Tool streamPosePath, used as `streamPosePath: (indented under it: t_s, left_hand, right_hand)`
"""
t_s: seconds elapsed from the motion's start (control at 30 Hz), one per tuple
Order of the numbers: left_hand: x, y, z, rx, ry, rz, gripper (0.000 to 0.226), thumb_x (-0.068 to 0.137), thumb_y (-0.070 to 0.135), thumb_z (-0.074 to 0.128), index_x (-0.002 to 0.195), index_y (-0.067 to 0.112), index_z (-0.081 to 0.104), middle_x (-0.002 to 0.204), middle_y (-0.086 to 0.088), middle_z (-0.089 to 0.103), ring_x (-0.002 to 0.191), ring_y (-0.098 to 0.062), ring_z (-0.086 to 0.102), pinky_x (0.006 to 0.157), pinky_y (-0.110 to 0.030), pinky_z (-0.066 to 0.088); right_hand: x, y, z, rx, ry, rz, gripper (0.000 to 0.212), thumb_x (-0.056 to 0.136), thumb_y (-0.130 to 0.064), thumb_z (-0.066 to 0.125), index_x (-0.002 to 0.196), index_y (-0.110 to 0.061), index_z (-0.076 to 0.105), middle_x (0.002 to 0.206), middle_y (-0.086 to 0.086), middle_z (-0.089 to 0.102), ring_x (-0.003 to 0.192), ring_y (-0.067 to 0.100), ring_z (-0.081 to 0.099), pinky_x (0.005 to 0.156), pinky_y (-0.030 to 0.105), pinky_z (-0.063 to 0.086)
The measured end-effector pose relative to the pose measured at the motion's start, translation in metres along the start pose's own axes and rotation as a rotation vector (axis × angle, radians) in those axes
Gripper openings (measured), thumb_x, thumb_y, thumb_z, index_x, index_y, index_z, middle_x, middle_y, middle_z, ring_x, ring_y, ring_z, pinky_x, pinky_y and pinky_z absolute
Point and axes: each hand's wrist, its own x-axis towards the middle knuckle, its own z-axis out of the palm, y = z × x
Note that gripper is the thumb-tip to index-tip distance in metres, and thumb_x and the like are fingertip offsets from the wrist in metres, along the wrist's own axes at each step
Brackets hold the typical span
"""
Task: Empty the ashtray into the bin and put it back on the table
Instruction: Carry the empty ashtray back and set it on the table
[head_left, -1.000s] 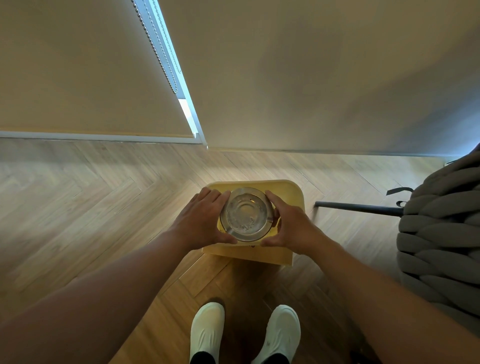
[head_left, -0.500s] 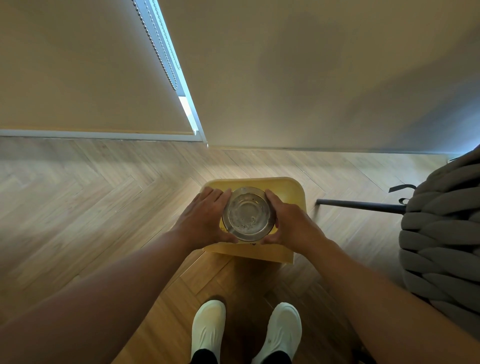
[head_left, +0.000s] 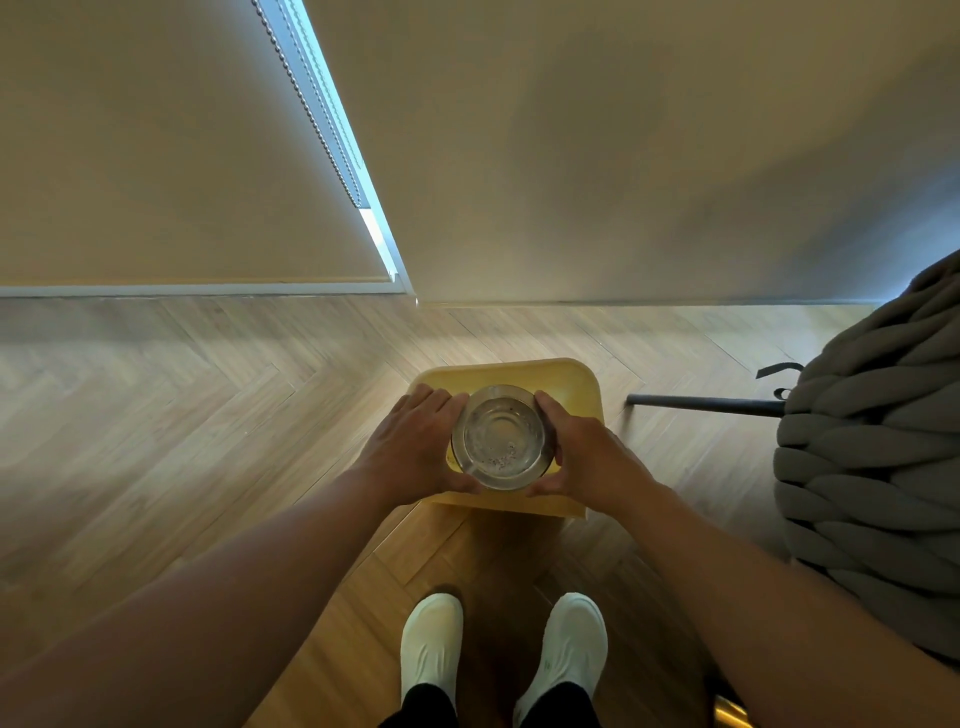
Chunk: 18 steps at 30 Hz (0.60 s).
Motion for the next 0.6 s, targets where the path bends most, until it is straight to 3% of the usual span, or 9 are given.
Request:
streamPosePath:
  t_s: [0.3,0.6]
  left_hand:
    - [-0.037,0.044,-0.081,0.002,-0.045,0.014,0.106,0.056,0.078,0.069,0.137,0.014,0.041,0.123,-0.002,0.055,0.110,-0.019,0.043,0.095,-0.034,0.040]
    - [-0.090,0.097,-0.183,-0.002,-0.084,0.063,0.108,0.055,0.070,0.077,0.139,0.011,0.041,0.125,-0.005,0.055,0.114,-0.023,0.043,0.100,-0.036,0.036]
  right_hand:
    - [-0.064,-0.060,-0.049,-0.002,-0.027,0.062,0.121,0.064,-0.051,0.086,0.154,-0.027,0.008,0.136,0.004,0.059,0.115,0.026,0.062,0.099,0.045,0.052]
    - [-0.153,-0.136,-0.105,-0.028,-0.003,0.122,0.125,0.063,-0.049,0.087,0.155,-0.024,0.006,0.140,0.010,0.056,0.118,0.030,0.060,0.101,0.044,0.050]
